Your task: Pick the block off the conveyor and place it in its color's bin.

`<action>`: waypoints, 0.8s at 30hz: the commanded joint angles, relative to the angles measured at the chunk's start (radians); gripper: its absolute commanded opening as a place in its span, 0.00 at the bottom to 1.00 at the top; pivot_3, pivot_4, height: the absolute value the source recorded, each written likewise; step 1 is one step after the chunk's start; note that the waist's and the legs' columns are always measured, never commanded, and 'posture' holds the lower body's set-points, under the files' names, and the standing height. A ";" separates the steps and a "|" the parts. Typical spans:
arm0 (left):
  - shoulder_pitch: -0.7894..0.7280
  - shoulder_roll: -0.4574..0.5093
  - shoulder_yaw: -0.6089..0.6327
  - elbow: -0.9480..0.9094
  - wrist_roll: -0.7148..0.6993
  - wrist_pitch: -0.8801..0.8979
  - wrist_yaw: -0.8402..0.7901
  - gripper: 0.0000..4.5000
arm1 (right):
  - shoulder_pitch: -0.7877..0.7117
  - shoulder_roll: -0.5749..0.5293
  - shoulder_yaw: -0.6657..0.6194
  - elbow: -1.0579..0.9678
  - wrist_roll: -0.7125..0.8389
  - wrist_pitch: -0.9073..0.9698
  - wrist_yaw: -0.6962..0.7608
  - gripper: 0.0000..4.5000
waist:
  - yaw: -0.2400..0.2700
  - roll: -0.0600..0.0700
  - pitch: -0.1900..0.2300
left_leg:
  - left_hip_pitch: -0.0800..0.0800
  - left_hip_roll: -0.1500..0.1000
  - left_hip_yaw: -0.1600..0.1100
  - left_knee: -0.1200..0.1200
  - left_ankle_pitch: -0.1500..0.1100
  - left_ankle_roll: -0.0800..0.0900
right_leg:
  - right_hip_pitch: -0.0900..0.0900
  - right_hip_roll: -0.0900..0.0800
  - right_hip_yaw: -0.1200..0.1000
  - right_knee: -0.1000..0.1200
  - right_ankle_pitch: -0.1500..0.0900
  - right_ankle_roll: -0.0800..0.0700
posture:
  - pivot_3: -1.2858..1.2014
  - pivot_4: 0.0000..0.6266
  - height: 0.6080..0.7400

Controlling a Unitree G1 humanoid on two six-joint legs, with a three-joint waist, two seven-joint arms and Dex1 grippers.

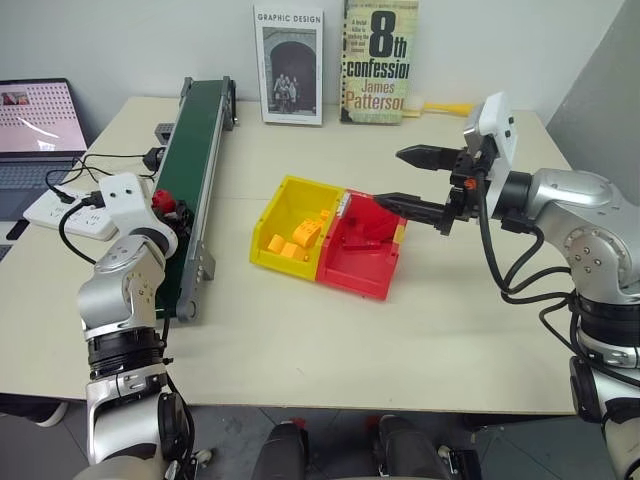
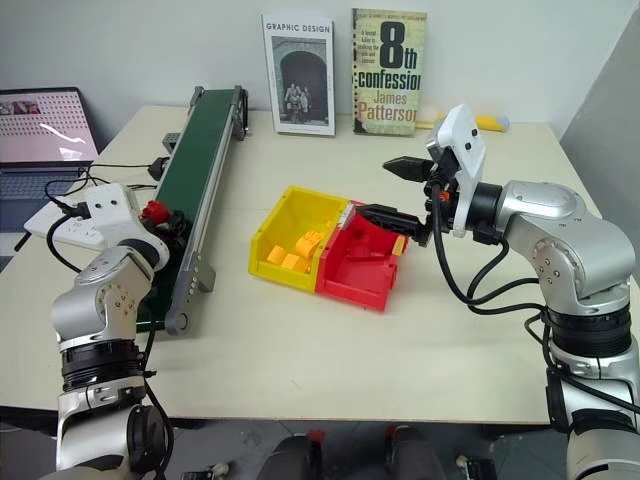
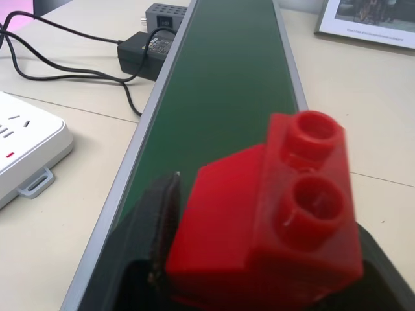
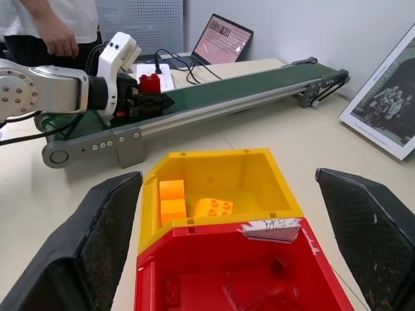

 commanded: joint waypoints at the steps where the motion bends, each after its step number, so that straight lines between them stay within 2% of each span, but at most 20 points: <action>1: -0.024 0.027 -0.010 -0.069 0.001 0.000 -0.014 0.34 | 0.008 -0.036 -0.009 -0.025 -0.028 -0.036 0.003 1.00 | 0.000 0.000 0.000 | 0.000 0.000 0.000 0.000 0.000 0.000 | 0.000 0.000 0.000 0.000 0.000 0.000 | 0.52 0.24 1.00; 5: -0.056 0.050 -0.101 -0.093 0.018 -0.004 -0.093 0.34 | 0.049 -0.077 -0.001 -0.060 -0.055 -0.046 0.001 1.00 | 0.004 0.000 0.000 | 0.000 0.000 -0.001 0.000 0.000 0.000 | 0.000 0.000 -0.001 -0.001 0.000 0.000 | 0.52 0.24 1.00; 10: -0.152 0.049 -0.254 -0.127 -0.018 0.002 -0.293 0.34 | 0.089 -0.123 -0.047 -0.149 -0.035 0.018 -0.040 1.00 | 0.007 0.000 0.000 | -0.001 -0.001 0.000 0.000 0.000 0.000 | 0.000 0.000 -0.001 -0.001 0.000 0.000 | 0.52 0.24 1.00; 14: -0.245 0.002 -0.393 -0.143 -0.058 0.006 -0.474 0.34 | 0.135 -0.169 -0.097 -0.229 -0.014 0.092 -0.085 1.00 | 0.009 0.000 0.000 | -0.001 -0.001 0.000 0.000 0.002 -0.004 | 0.001 0.001 0.000 -0.002 0.000 0.000 | 0.52 0.24 1.00; 17: -0.293 -0.071 -0.491 -0.128 -0.078 0.003 -0.578 0.34 | 0.186 -0.184 -0.150 -0.297 0.025 0.151 -0.117 1.00 | 0.008 0.000 0.000 | -0.001 -0.001 0.001 0.000 0.002 -0.004 | 0.001 0.001 0.000 -0.002 0.000 0.000 | 0.52 0.24 1.00; 20: -0.296 -0.096 -0.585 -0.076 -0.025 -0.068 -0.662 0.34 | 0.240 -0.188 -0.193 -0.350 0.054 0.193 -0.149 1.00 | 0.001 0.000 0.000 | -0.001 -0.001 0.002 0.000 0.001 -0.002 | 0.001 0.002 0.001 -0.002 0.000 0.000 | 0.52 0.24 1.00; 23: -0.304 -0.116 -0.623 0.027 0.029 -0.153 -0.688 0.34 | 0.304 -0.202 -0.228 -0.390 0.061 0.212 -0.175 1.00 | -0.006 0.000 0.000 | 0.001 -0.001 0.003 0.000 0.000 0.000 | 0.001 0.003 0.003 -0.001 0.000 0.000 | 0.52 0.24 1.00; 24: -0.307 -0.123 -0.622 0.048 0.027 -0.160 -0.701 0.50 | 0.317 -0.203 -0.240 -0.400 0.069 0.219 -0.184 1.00 | -0.006 0.000 0.000 | 0.002 -0.001 0.003 0.000 0.000 0.001 | 0.001 0.004 0.004 -0.001 0.000 0.000 | 0.52 0.24 1.00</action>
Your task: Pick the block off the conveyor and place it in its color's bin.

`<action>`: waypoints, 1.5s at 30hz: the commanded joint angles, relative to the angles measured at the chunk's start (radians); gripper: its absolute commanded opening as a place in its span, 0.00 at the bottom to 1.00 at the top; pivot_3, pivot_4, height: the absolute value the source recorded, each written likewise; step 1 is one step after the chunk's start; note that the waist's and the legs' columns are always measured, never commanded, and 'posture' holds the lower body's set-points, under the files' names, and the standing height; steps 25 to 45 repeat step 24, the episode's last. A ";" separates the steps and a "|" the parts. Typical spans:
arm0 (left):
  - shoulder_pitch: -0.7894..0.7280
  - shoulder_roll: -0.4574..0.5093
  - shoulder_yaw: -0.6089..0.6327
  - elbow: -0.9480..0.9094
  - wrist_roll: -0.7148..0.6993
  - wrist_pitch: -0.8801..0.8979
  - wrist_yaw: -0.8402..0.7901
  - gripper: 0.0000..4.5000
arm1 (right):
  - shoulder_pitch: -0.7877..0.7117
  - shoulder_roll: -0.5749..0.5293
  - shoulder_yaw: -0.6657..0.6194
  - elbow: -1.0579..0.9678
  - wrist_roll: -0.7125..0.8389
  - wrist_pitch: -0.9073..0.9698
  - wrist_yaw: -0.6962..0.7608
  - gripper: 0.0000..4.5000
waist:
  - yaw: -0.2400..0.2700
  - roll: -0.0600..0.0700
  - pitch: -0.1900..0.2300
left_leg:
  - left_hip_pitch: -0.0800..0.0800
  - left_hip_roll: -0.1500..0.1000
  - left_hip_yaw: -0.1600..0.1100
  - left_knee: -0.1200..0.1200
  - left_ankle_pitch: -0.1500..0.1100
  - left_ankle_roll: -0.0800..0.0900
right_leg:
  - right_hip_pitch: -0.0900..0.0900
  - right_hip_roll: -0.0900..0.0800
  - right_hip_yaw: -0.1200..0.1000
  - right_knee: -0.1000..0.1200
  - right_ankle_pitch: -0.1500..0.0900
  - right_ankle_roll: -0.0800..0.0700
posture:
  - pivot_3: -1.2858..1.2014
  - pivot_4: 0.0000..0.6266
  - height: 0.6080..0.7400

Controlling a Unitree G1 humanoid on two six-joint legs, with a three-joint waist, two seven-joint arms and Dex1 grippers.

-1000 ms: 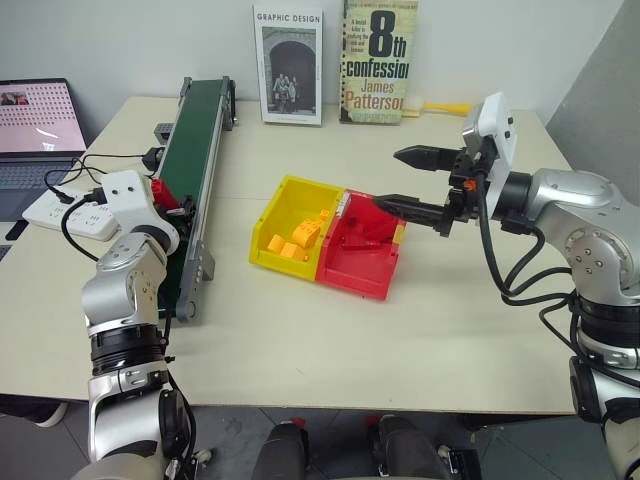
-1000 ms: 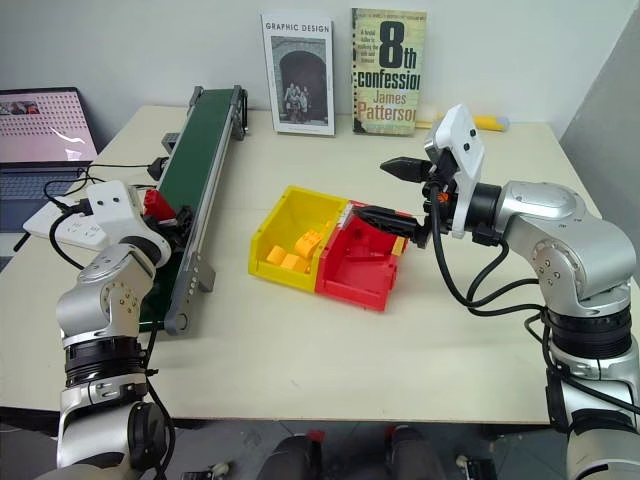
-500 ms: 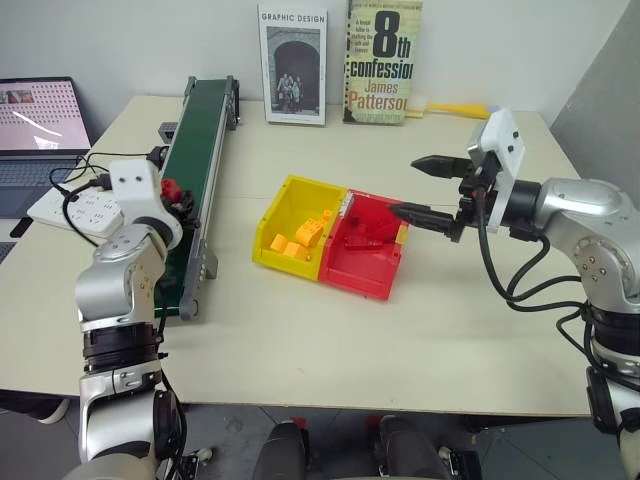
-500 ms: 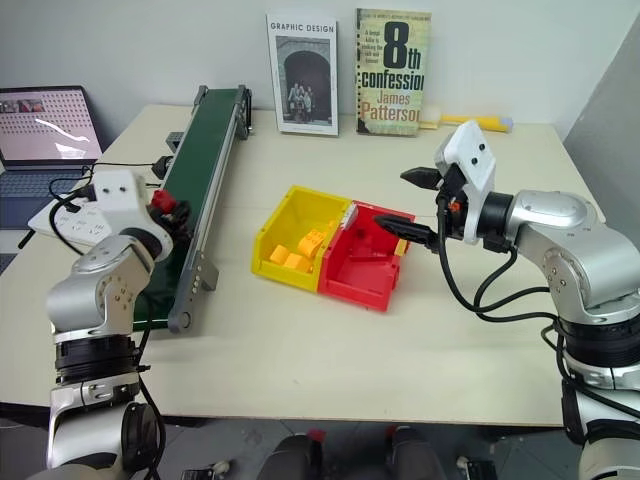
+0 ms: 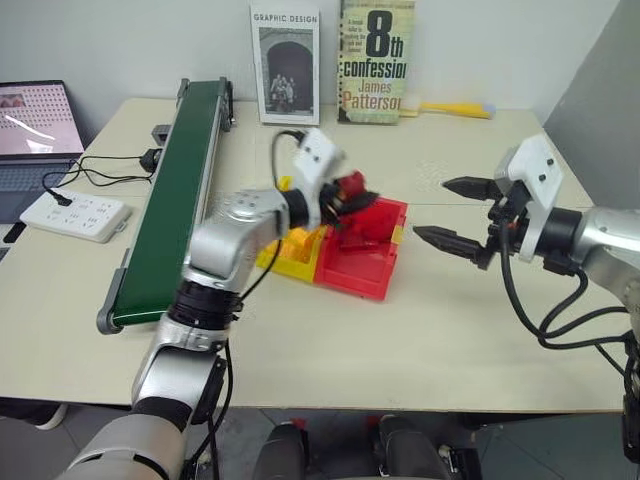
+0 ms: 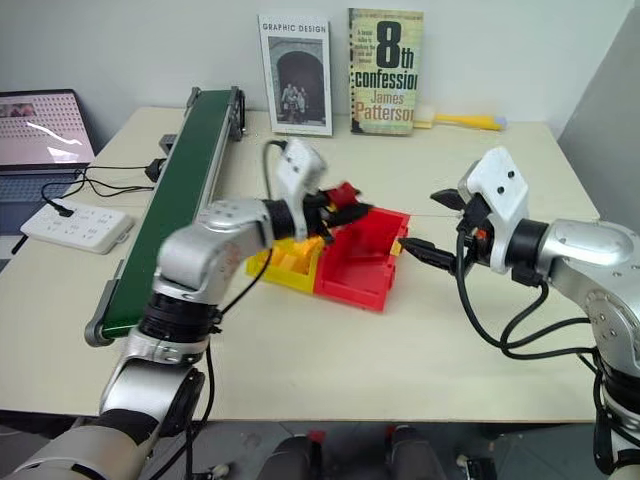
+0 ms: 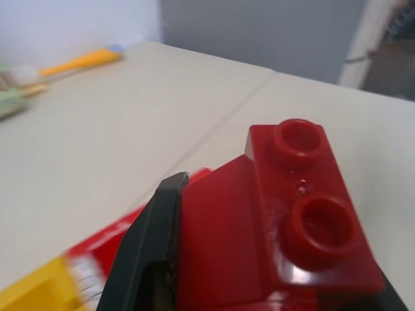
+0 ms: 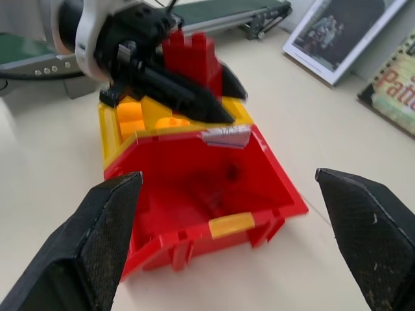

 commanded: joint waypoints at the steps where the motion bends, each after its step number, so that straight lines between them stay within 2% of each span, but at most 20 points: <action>1: -0.026 -0.010 -0.002 0.080 0.036 -0.086 -0.048 0.53 | 0.035 -0.019 -0.073 -0.068 0.026 0.023 -0.038 1.00 | -0.001 0.000 0.000 | 0.000 0.000 0.001 0.000 0.000 0.000 | 0.000 0.000 0.000 0.001 0.000 0.000 | 0.52 0.24 1.00; 7: -0.045 -0.019 0.003 0.133 0.054 -0.127 -0.114 0.79 | 0.062 -0.017 -0.101 -0.096 0.054 0.045 -0.077 1.00 | 0.005 0.000 0.000 | -0.001 0.000 0.002 0.000 0.000 0.000 | 0.000 0.001 0.000 -0.001 0.000 0.000 | 0.52 0.24 1.00; 10: -0.052 -0.007 0.013 0.136 0.061 -0.133 -0.132 0.89 | 0.063 -0.019 -0.097 -0.090 0.056 0.039 -0.083 1.00 | 0.006 0.000 0.000 | -0.002 0.000 0.003 0.000 0.000 0.000 | 0.000 0.001 -0.001 -0.002 0.000 0.000 | 0.52 0.24 1.00; 12: -0.055 0.039 0.039 0.114 0.054 -0.114 -0.153 0.98 | 0.058 -0.025 -0.083 -0.072 0.050 0.022 -0.071 1.00 | 0.006 0.000 0.000 | -0.002 0.000 0.003 0.000 0.000 0.000 | 0.000 0.000 -0.001 -0.002 0.000 0.000 | 0.52 0.24 1.00; 15: -0.043 0.161 0.070 0.058 0.048 -0.078 -0.218 0.98 | 0.044 -0.045 -0.041 -0.025 0.024 -0.026 -0.032 1.00 | -0.005 0.000 0.000 | -0.001 0.000 0.003 0.000 0.000 0.000 | 0.000 0.001 0.000 -0.001 0.000 0.000 | 0.52 0.24 1.00; 19: 0.037 0.386 0.126 -0.069 0.009 -0.007 -0.343 0.98 | 0.010 -0.073 0.026 0.075 -0.011 -0.113 0.049 1.00 | -0.016 0.001 0.000 | 0.000 0.001 0.002 -0.001 0.000 0.001 | -0.001 0.003 0.000 0.000 0.000 0.000 | 0.52 0.24 1.00; 21: 0.088 0.470 0.162 -0.120 -0.007 0.013 -0.374 0.98 | -0.005 -0.084 0.058 0.122 -0.032 -0.154 0.088 1.00 | -0.019 0.002 0.001 | 0.000 0.002 0.002 -0.001 0.000 0.001 | -0.001 0.003 0.001 0.000 0.000 0.000 | 0.52 0.24 1.00; 23: 0.128 0.514 0.191 -0.150 -0.013 0.029 -0.372 0.98 | -0.020 -0.086 0.084 0.164 -0.053 -0.191 0.114 1.00 | -0.017 0.001 0.001 | 0.000 0.002 0.001 -0.001 0.000 0.000 | -0.001 0.001 0.000 0.000 0.000 0.000 | 0.52 0.24 1.00; 45: 0.144 0.526 0.204 -0.158 -0.017 0.036 -0.366 0.98 | -0.026 -0.082 0.094 0.181 -0.060 -0.204 0.122 1.00 | -0.017 0.001 0.001 | 0.000 0.001 0.001 -0.001 0.000 0.000 | -0.001 0.001 0.000 -0.001 0.000 0.000 | 0.52 0.24 1.00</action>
